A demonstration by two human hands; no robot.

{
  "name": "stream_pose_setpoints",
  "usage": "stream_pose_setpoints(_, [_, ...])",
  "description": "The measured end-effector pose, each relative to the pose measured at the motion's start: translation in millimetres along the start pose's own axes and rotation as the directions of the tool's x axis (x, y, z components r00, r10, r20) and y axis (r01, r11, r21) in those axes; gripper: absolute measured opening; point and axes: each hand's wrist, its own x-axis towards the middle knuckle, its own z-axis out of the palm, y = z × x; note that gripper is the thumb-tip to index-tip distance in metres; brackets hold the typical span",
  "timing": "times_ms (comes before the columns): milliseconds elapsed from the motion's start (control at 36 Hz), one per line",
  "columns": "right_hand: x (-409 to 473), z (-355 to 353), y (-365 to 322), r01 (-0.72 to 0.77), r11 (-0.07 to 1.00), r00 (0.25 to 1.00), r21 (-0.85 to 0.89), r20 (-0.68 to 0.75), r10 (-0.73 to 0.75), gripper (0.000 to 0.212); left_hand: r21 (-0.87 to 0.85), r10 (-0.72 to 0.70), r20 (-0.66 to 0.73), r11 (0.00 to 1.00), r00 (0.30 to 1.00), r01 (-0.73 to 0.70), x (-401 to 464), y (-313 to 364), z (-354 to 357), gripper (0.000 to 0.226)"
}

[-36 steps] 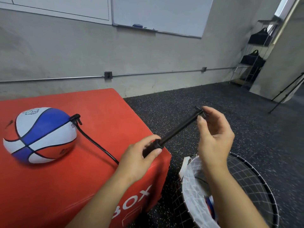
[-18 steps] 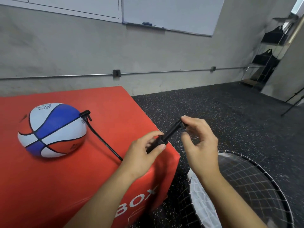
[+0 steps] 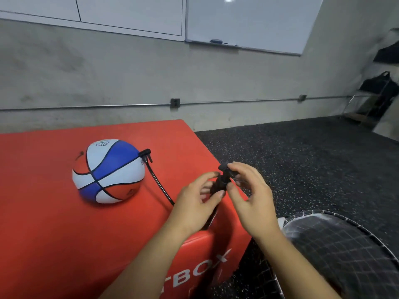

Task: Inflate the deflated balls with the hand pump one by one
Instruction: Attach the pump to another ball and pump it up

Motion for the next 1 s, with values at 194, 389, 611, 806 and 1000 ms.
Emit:
stream_pose_setpoints(194, [22.3,37.5,-2.5,-0.028,1.000,0.999,-0.009,0.039,0.029,0.052,0.325,0.167,-0.223,0.942,0.960,-0.089,-8.8,6.5,-62.6,0.043])
stream_pose_setpoints(389, [37.2,87.9,-8.2,-0.072,0.997,0.994,0.008,0.077,0.072,0.043,0.659,0.403,-0.427,0.752,0.809,-0.027,-17.6,1.3,-152.5,0.059])
stream_pose_setpoints(611, [38.6,129.7,-18.8,-0.043,0.998,0.988,0.036,0.148,0.037,0.043,0.621,0.011,-0.433,0.728,0.901,0.290,-31.6,-25.9,-213.9,0.130])
stream_pose_setpoints(806, [42.1,146.7,-16.3,-0.046,0.999,0.985,0.025,0.166,0.042,0.042,0.539,0.010,-0.371,0.816,0.929,0.207,-29.9,-39.6,-222.1,0.126])
stream_pose_setpoints(1000, [46.6,156.9,-12.7,-0.073,0.996,0.984,0.043,0.164,0.065,0.042,0.503,0.050,-0.430,0.842,0.902,0.193,-27.4,-48.2,-235.2,0.113])
